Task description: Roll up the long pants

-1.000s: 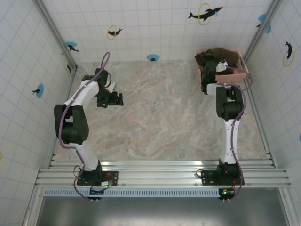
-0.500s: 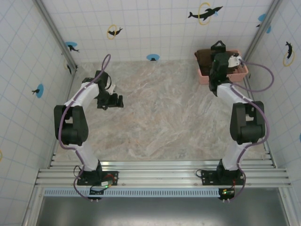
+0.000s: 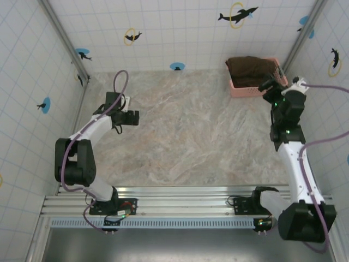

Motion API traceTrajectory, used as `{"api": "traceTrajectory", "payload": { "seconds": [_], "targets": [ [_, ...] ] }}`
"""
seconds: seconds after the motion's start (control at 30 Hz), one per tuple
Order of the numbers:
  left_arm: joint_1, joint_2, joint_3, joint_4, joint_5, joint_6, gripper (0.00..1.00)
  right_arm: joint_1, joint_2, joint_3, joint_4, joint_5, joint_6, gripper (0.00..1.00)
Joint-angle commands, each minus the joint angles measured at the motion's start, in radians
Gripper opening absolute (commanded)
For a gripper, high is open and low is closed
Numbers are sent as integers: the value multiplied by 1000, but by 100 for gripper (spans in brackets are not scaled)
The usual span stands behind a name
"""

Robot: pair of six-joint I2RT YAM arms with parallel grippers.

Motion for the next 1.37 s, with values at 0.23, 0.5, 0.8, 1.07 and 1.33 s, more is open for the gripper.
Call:
{"api": "traceTrajectory", "payload": {
  "seconds": [0.23,0.5,0.8,1.07,1.33],
  "targets": [
    [-11,-63,-313,575,-1,298,97,-56,-46,-373,8,-252,-454,100],
    [-50,-64,-535,979,-27,309,97,-17,194,-502,447,-143,-488,100],
    [-49,-49,-581,1068,-15,310,97,158,492,-409,642,-170,-732,100],
    [-39,-45,-572,1058,-10,300,97,184,534,-449,748,-87,-720,100],
    [-40,-46,-570,1055,-10,300,98,184,533,-442,736,-88,-720,100]
  ]
}}
